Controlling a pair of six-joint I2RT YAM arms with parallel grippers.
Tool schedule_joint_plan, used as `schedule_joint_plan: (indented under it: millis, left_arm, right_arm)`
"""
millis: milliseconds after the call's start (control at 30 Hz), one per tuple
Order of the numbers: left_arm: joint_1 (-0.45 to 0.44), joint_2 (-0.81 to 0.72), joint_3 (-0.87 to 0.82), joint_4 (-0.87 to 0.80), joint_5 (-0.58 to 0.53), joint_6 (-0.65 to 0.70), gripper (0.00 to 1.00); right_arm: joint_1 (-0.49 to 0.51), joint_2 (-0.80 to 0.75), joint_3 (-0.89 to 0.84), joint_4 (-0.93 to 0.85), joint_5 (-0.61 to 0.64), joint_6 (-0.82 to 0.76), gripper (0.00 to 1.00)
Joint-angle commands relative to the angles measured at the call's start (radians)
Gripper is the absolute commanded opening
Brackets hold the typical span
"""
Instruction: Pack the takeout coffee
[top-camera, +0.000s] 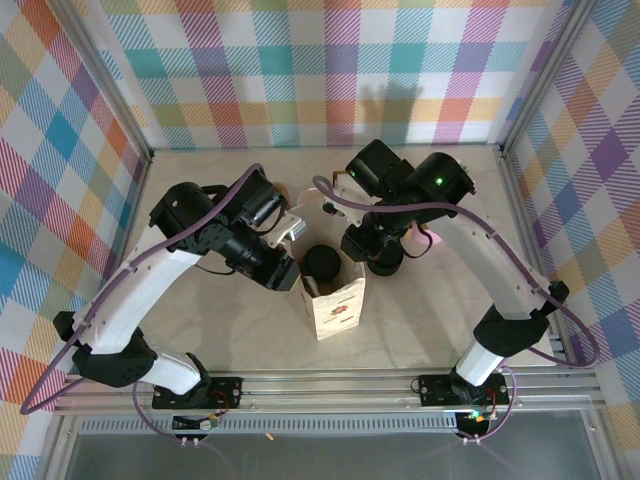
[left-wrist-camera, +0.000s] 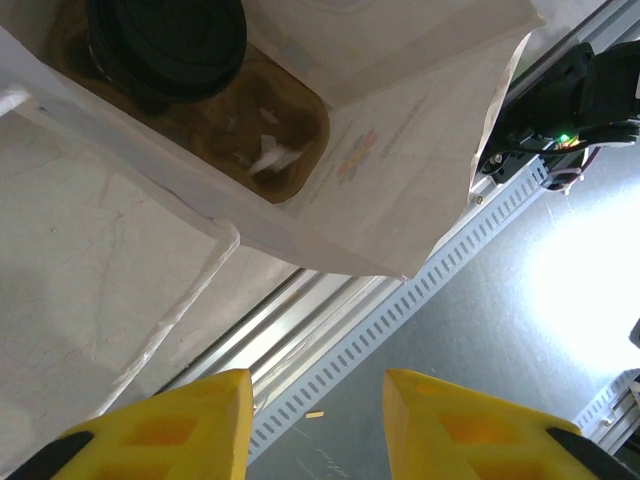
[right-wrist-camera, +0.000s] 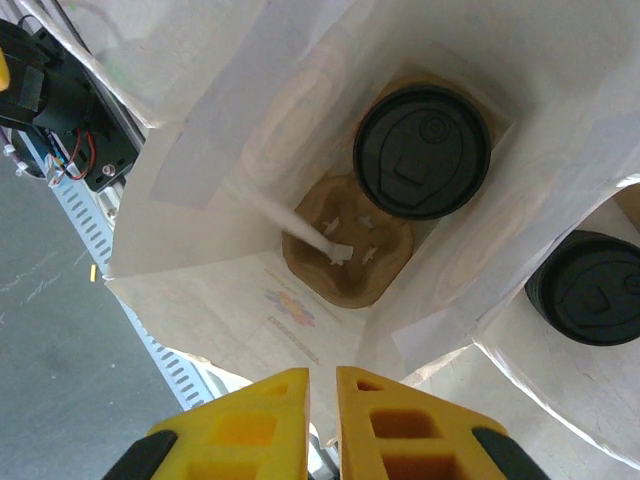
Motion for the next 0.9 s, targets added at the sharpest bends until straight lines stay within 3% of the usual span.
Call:
schedule_joint_plan:
  millis: [0, 867]
  left_arm:
    - [-0.013, -0.023, -0.008, -0.063, -0.003, -0.015, 0.39]
    - [-0.013, -0.031, -0.023, -0.024, -0.001, -0.01, 0.39]
  right_arm:
    - [0.012, 0.005, -0.005, -0.028, 0.005, 0.011, 0.16]
    - [0.029, -0.009, 0.039, -0.034, 0.019, 0.014, 0.23]
